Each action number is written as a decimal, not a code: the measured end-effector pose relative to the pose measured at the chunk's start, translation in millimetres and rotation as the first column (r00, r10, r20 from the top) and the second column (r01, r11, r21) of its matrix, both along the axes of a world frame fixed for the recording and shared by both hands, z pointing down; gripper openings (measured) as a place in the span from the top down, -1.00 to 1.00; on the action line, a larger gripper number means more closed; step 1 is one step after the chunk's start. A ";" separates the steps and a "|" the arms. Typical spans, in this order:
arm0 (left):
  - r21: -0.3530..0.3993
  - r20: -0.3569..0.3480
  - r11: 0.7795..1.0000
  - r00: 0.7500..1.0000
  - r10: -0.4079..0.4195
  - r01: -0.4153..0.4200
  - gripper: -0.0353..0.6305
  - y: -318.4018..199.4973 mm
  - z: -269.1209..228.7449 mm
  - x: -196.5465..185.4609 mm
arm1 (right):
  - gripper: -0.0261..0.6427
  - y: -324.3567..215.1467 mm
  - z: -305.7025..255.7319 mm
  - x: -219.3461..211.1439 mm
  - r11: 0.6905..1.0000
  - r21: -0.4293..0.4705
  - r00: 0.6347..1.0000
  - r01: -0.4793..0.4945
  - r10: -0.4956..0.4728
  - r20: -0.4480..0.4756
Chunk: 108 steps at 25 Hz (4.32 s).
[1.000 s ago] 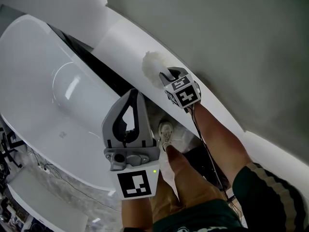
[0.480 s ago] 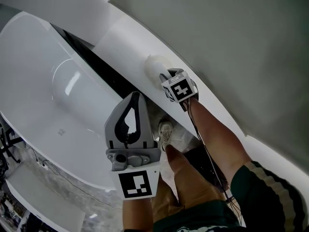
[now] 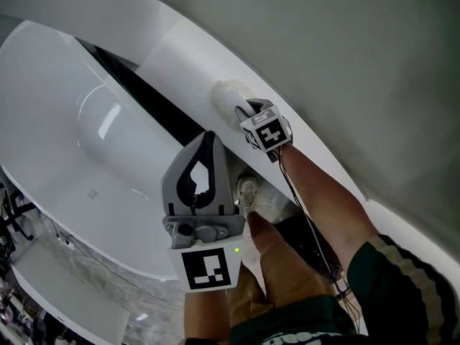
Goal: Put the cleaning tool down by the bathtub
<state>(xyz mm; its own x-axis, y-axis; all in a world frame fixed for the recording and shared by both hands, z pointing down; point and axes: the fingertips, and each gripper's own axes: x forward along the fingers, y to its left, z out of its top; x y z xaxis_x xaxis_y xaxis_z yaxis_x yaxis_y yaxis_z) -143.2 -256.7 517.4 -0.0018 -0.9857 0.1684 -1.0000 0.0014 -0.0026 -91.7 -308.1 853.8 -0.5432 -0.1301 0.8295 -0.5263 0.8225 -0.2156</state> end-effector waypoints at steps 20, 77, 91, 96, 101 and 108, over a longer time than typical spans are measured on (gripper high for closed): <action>-0.003 -0.012 1.000 1.000 -0.015 0.015 0.87 19.0 3.2 -2.9 | 0.65 -0.4 -4.2 2.7 0.999 0.043 1.000 -0.015 0.014 0.021; 0.147 0.108 0.985 0.991 0.078 -0.093 0.87 102.8 -222.8 29.5 | 0.06 72.1 -420.0 5.0 0.875 0.478 0.875 -0.079 -0.168 0.453; 0.226 0.126 0.949 0.972 0.197 -0.221 0.87 156.5 -346.7 44.0 | 0.06 150.7 -616.4 54.2 0.742 0.602 0.767 -0.296 -0.191 0.612; 0.273 0.158 0.929 0.964 0.214 -0.251 0.87 176.5 -387.6 46.1 | 0.06 174.6 -665.4 66.7 0.708 0.632 0.758 -0.314 -0.213 0.616; 0.290 0.170 0.921 0.962 0.216 -0.258 0.87 194.4 -408.7 41.3 | 0.06 195.8 -696.8 63.3 0.670 0.668 0.747 -0.324 -0.252 0.615; 0.319 0.163 0.906 0.958 0.237 -0.279 0.87 211.0 -428.3 36.0 | 0.07 219.5 -722.8 65.0 0.675 0.632 0.688 -0.380 -0.250 0.681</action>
